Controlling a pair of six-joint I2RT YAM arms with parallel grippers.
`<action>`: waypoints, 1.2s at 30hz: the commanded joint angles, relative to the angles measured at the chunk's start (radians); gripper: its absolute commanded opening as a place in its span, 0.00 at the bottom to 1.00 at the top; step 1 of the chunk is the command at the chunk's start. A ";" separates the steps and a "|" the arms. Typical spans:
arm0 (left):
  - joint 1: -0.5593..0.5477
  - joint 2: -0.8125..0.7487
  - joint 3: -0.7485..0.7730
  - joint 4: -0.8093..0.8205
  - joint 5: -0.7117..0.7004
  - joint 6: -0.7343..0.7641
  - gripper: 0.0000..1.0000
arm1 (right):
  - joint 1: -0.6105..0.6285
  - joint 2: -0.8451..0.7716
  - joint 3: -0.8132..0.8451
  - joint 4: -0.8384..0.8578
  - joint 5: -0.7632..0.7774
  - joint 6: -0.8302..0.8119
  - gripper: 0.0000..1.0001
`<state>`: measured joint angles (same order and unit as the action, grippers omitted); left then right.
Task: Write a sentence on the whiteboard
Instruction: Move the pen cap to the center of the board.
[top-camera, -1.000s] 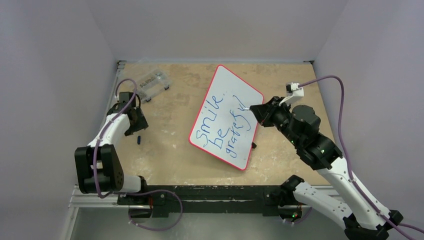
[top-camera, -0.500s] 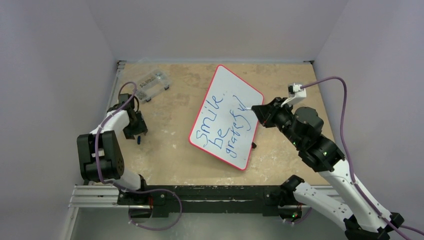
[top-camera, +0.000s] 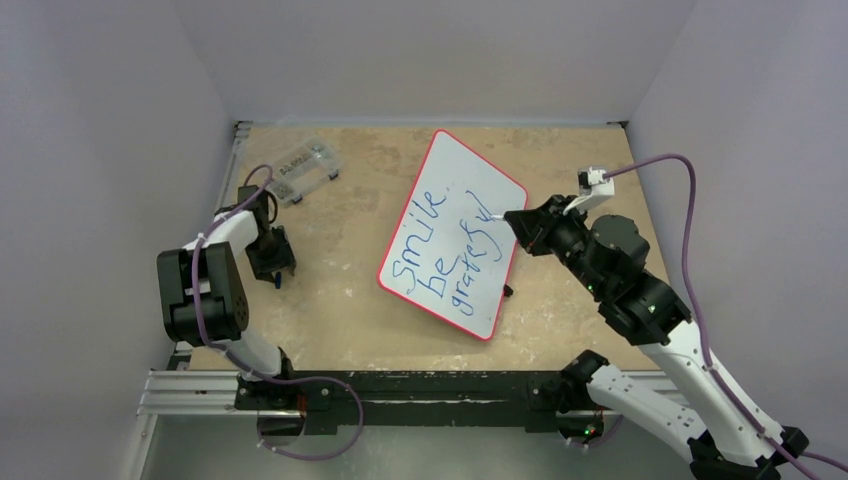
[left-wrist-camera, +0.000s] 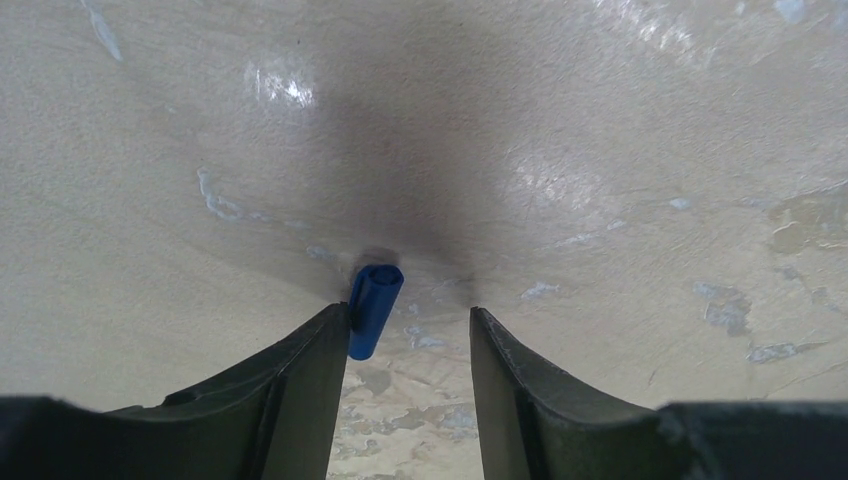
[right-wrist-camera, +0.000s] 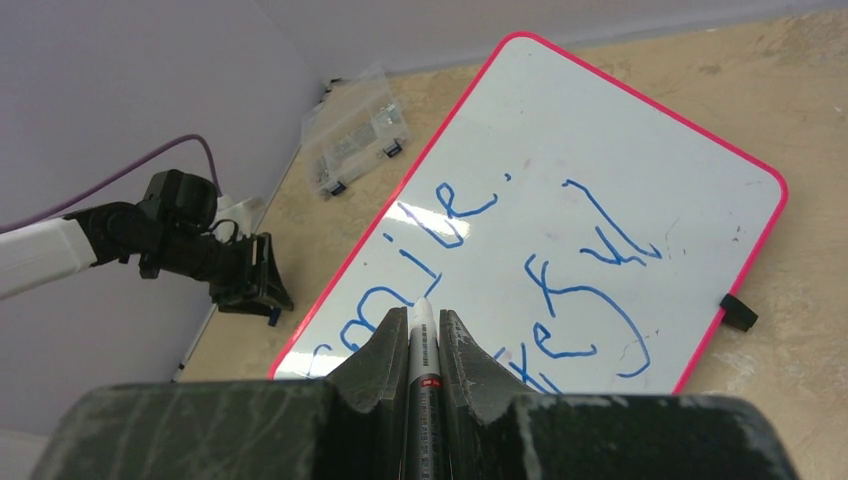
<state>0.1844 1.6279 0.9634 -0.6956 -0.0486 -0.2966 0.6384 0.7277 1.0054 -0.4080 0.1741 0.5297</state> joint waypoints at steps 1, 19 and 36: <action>0.008 -0.006 0.029 -0.043 0.008 -0.030 0.47 | -0.004 -0.036 0.020 0.009 0.028 -0.014 0.00; -0.010 0.000 0.047 -0.054 -0.029 -0.015 0.32 | -0.003 -0.069 0.024 -0.015 0.024 0.004 0.00; -0.029 0.020 0.052 -0.018 -0.064 -0.003 0.00 | -0.003 -0.079 0.032 -0.036 0.038 0.015 0.00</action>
<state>0.1730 1.6478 0.9920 -0.7395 -0.0864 -0.3176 0.6384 0.6598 1.0058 -0.4522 0.1829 0.5377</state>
